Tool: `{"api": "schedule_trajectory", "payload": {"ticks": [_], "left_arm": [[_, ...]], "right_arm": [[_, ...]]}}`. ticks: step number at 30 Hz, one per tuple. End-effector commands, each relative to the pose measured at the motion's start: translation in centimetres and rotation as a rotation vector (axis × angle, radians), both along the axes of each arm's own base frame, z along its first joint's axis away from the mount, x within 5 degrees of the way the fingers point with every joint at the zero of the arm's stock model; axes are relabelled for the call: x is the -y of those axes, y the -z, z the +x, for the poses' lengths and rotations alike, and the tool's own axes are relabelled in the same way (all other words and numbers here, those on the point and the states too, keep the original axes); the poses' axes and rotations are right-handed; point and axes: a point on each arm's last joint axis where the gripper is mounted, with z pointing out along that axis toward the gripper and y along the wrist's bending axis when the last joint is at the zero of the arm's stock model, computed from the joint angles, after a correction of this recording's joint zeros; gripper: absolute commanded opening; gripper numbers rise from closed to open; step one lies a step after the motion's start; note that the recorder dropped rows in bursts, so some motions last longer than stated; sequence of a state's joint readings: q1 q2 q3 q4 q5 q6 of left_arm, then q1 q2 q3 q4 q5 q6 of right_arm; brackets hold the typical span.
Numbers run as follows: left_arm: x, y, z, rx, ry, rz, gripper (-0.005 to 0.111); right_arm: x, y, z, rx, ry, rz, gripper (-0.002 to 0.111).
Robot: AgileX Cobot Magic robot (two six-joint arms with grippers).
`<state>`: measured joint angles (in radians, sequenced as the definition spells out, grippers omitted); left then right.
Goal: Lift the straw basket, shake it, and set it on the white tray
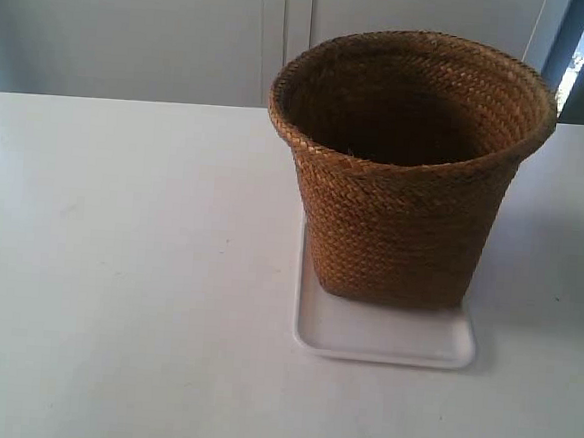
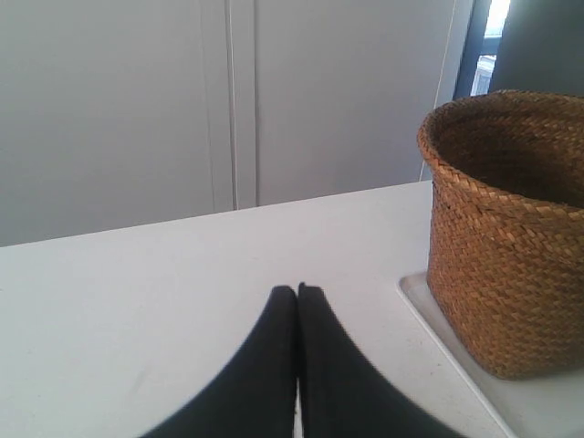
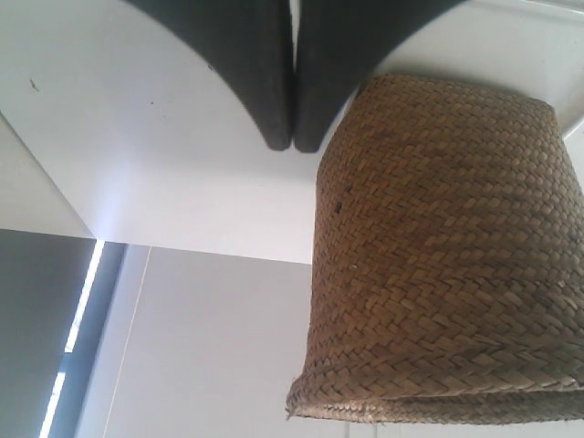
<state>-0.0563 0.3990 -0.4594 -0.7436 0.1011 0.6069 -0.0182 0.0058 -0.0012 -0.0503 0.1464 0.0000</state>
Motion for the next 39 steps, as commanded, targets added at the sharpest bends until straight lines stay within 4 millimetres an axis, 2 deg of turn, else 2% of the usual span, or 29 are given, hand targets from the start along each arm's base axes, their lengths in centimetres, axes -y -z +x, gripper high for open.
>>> {"api": "schedule_trajectory", "payload": {"ticks": [1,8,16,31,33,39], "left_arm": [[0.0,0.0,-0.2,0.0,0.002,-0.049,0.0],[-0.1,0.4,-0.4,0.004,-0.007,-0.022,0.0],[-1.6,3.7,-0.2,-0.013,-0.173,0.04,0.0],[-3.1,11.2,-2.2,0.052,-0.378,-0.114,0.0],[-3.2,10.9,-2.4,0.097,-0.39,-0.152,0.0],[-3.0,12.1,-2.6,-0.03,-0.379,-0.106,0.0]], "right_arm": [[0.0,-0.1,0.0,0.017,0.007,-0.008,0.0],[0.0,-0.1,0.0,0.017,0.007,-0.008,0.0],[0.0,-0.1,0.0,0.017,0.007,-0.008,0.0],[0.0,-0.1,0.0,0.017,0.007,-0.008,0.0],[0.0,-0.1,0.0,0.017,0.007,-0.008,0.0],[0.0,-0.1,0.0,0.017,0.007,-0.008,0.0]]}}
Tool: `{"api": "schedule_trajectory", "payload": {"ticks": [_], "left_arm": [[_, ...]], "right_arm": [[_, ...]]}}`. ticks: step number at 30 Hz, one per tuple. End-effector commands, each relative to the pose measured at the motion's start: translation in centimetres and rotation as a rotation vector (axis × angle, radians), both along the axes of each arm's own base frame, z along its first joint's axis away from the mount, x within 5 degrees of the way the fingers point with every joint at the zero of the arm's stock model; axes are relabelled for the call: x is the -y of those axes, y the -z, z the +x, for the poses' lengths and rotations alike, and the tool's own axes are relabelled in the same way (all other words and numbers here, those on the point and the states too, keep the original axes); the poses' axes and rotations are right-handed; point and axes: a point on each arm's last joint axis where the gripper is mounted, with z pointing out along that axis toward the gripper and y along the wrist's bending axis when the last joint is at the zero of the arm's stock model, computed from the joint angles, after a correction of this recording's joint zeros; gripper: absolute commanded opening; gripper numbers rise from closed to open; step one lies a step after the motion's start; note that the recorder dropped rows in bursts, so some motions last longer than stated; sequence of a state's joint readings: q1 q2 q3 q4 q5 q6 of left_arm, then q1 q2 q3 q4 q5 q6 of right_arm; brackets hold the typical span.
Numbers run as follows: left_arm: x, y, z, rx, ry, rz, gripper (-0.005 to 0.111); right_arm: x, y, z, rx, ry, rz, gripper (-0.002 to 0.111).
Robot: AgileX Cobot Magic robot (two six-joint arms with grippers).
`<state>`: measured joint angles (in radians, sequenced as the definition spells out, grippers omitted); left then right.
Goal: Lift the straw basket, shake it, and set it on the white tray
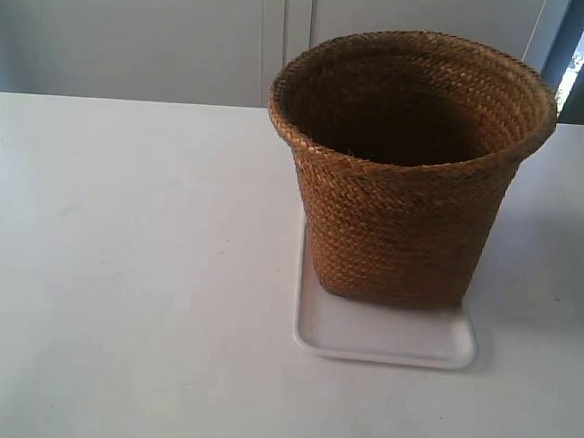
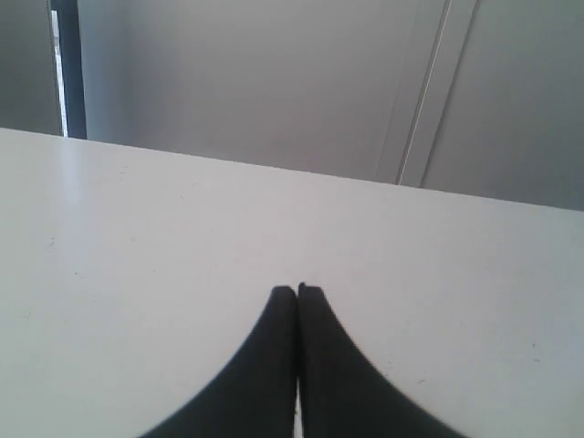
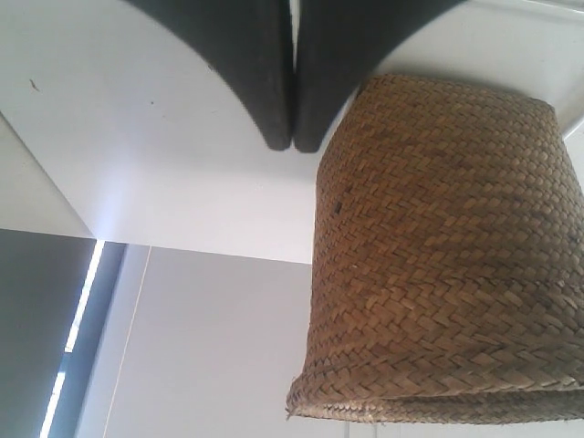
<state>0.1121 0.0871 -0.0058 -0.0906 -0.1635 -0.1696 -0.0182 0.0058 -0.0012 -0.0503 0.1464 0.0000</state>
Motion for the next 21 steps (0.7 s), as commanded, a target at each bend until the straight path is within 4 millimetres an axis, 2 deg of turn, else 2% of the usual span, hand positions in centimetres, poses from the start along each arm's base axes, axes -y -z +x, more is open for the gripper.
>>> {"api": "schedule_trajectory", "payload": {"ticks": [1,8,21], "left_arm": [[0.08,0.69,-0.1,-0.059,0.008,0.018,0.0],[-0.01,0.46,-0.1,-0.046,0.005,0.132,0.0],[-0.03,0.19,-0.09,-0.016,0.001,0.134,0.0]], "right_arm": [[0.04,-0.1,-0.04,0.017,0.007,-0.008,0.0],[0.04,-0.1,-0.04,0.017,0.007,-0.008,0.0],[0.04,-0.1,-0.04,0.017,0.007,-0.008,0.0]]}}
